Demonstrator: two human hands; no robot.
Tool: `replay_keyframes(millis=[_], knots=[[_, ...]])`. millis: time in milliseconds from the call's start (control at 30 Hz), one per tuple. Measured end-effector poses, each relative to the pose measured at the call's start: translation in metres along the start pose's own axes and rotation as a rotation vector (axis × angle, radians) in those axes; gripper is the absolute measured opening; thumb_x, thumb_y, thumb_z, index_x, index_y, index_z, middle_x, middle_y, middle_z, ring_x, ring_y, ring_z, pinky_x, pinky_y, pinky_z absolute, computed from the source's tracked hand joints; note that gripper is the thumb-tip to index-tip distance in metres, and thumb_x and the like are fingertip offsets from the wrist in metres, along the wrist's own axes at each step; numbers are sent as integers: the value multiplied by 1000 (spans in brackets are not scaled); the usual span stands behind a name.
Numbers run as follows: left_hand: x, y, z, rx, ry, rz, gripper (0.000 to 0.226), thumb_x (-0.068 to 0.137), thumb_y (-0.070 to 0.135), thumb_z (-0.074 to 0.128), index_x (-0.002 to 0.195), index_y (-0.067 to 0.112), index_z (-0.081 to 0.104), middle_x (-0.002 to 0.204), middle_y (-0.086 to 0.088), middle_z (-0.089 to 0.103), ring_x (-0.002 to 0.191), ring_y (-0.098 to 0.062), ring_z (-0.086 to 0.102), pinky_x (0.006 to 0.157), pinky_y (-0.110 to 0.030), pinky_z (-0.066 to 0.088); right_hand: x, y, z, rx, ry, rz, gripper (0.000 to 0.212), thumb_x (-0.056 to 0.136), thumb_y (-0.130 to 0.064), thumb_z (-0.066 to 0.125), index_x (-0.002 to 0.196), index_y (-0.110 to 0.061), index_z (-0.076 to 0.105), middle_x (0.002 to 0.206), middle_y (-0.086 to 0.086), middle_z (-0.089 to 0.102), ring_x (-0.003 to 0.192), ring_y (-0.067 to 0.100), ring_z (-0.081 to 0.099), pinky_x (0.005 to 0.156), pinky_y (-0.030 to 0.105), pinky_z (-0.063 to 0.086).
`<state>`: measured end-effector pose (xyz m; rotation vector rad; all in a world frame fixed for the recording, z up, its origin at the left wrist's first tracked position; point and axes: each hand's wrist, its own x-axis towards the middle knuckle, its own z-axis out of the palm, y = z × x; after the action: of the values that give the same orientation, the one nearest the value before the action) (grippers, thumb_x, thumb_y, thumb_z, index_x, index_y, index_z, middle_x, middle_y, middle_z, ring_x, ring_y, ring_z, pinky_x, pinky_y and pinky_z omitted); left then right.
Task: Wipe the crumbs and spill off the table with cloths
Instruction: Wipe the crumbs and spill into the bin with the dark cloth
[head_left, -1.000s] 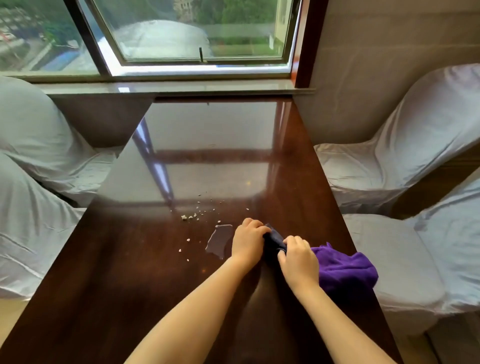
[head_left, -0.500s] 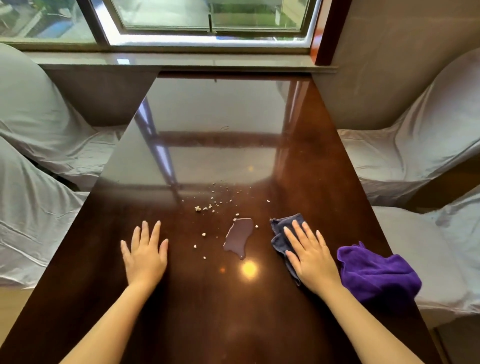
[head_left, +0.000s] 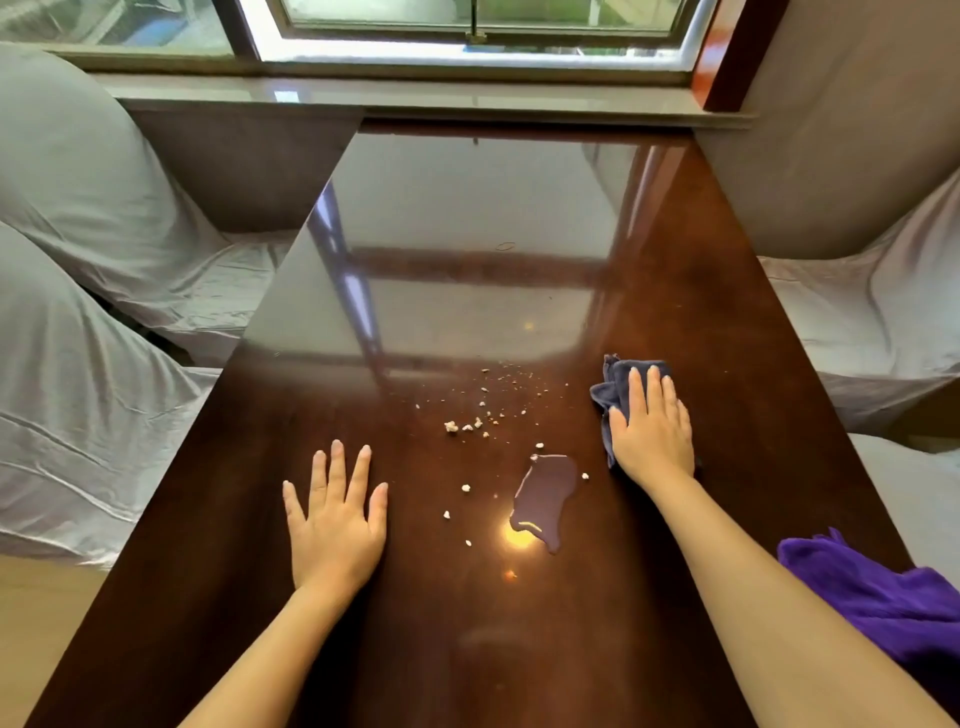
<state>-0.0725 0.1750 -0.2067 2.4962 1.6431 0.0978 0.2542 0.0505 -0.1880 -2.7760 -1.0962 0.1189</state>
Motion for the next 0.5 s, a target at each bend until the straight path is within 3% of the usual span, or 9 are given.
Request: replay_keyframes(millis=[167,333,500], knots=[[1,-2,5,11,14,4,56,94,50,21,143,32,0,158,1,3,145,-16,-4,116,-51,-3,35,-37,4,89,-49,-150,63,98,-36,33,147,-11,2,159,9,5,145,23,2,118,39,8],[1,-4,6,9,31,21,59,86,55,4,141,31,0,156,1,4,144,-16,-3,116,-52,-2,52,-72,9,181,-71,-371,59,98,-30,38,147,-9,13,157,9,16,144,22,11,117,38,12],[1,-4,8,11,39,22,61,85,55,1,141,31,1,157,0,8,145,-17,0,116,-53,0,56,-99,14,198,-126,-595,54,98,-25,38,146,-12,18,156,7,19,144,19,14,117,35,12]])
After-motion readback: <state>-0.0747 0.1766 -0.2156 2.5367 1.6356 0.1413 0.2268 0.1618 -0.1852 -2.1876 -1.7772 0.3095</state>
